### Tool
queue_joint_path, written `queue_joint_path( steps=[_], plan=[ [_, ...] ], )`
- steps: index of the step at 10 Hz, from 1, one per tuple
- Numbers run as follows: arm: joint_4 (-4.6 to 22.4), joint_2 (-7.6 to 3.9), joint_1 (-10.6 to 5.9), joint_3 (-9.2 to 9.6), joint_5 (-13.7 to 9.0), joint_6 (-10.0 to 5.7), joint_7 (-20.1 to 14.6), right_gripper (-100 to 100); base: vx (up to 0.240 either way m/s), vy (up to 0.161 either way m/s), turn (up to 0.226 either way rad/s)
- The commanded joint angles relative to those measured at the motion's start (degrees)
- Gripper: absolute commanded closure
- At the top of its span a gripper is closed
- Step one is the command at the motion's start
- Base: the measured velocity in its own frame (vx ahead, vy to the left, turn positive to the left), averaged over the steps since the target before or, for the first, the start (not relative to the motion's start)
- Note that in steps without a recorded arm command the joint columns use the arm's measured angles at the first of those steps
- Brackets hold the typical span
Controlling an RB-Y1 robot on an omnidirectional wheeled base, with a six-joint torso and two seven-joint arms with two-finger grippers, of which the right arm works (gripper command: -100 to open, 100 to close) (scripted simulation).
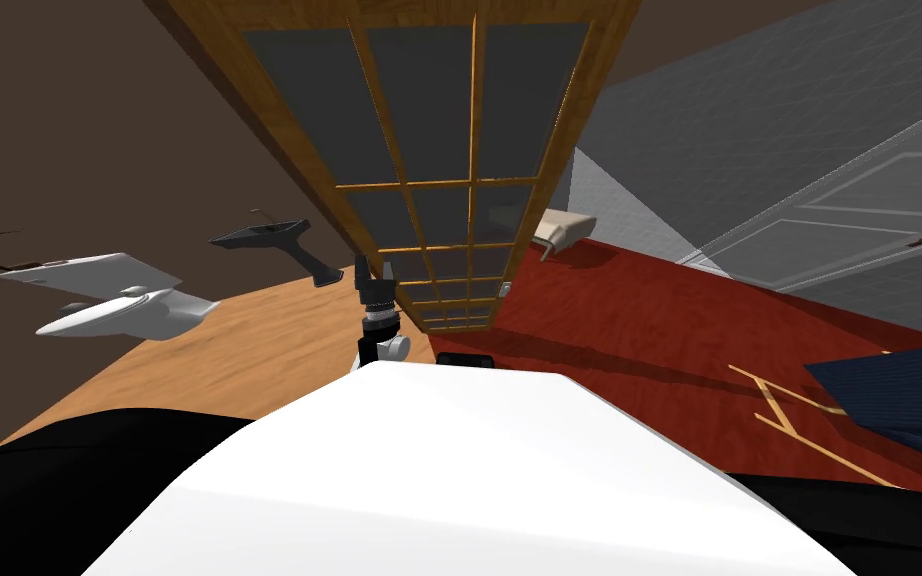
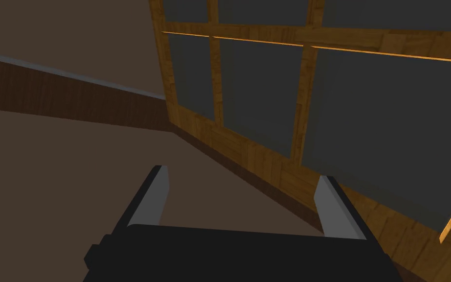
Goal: Push the door open
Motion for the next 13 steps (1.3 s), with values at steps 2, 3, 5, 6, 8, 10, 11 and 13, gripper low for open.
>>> queue_joint_path(
  steps=[2,3,5,6,8,10,11,13],
  plan=[
    [0.18,-0.06,0.28,-0.41,-1.54,-0.52,-0.38,100,0.032,-0.167,-0.030],
    [0.29,-0.10,0.44,-0.64,-2.41,-0.83,-0.59,100,0.018,-0.190,-0.023],
    [0.52,-0.18,0.80,-1.16,-4.37,-1.57,-1.07,100,0.047,-0.189,-0.027],
    [0.64,-0.23,0.99,-1.43,-5.39,-1.98,-1.32,100,0.043,-0.202,-0.061],
    [0.86,-0.30,1.33,-1.92,-7.24,-2.81,-1.78,100,0.054,-0.221,-0.039],
    [1.05,-0.37,1.63,-2.35,-8.88,-3.65,-2.18,100,0.049,-0.220,-0.044],
    [0.38,-0.04,1.49,-2.04,-8.50,-3.44,-1.47,100,0.006,-0.096,-0.015],
    [1.00,-0.28,1.99,-2.80,-10.79,-3.20,-2.27,100,0.001,-0.158,-0.041]
  ],
)
